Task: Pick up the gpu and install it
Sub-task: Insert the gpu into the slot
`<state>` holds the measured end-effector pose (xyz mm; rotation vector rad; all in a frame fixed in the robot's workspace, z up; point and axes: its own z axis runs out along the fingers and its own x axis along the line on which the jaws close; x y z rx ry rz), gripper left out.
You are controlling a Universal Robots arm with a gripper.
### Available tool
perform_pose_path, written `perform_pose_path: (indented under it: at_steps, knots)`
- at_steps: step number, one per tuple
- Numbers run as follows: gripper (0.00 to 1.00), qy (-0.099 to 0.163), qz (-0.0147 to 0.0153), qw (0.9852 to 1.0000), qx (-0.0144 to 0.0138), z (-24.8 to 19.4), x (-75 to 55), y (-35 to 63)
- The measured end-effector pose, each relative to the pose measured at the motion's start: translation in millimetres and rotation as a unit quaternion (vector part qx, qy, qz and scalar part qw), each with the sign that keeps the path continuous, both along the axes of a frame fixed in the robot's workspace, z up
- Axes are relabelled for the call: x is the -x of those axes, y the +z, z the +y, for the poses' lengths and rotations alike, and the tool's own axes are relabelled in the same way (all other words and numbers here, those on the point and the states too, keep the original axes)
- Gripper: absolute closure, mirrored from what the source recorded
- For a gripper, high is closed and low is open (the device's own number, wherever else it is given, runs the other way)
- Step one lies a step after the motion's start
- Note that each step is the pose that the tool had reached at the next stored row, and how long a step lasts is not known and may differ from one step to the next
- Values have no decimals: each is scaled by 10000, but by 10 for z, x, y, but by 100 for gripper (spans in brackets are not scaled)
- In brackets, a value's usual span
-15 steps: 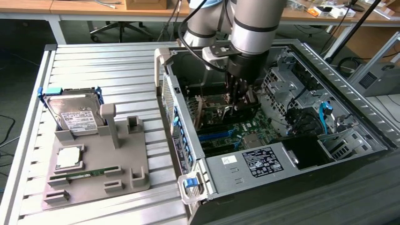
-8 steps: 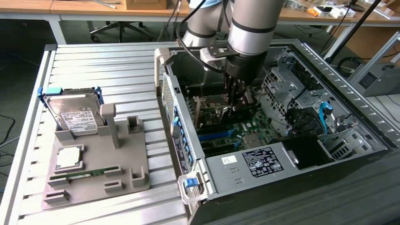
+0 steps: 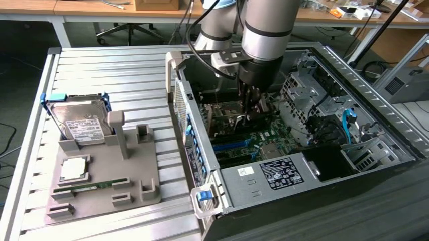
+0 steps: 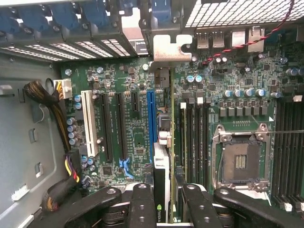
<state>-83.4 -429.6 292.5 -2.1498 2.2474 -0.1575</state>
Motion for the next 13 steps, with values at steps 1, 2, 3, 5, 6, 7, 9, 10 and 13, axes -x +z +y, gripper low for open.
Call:
perform_pose_path:
  at_steps: [1, 2, 3, 5, 6, 7, 9, 10, 13]
  knots:
    - [73, 0, 0, 10000, 0, 0, 3, -1]
    - [73, 0, 0, 10000, 0, -1, 8, -3]
    - [73, 0, 0, 10000, 0, -1, 17, -7]
    - [73, 0, 0, 10000, 0, -2, 26, -11]
    - [73, 0, 0, 10000, -1, -2, 30, -13]
    - [73, 0, 0, 10000, 0, -2, 35, -14]
    - [73, 0, 0, 10000, 0, -3, 42, -17]
    - [73, 0, 0, 10000, 0, -4, 48, -20]
    - [73, 0, 0, 10000, 0, -4, 64, -27]
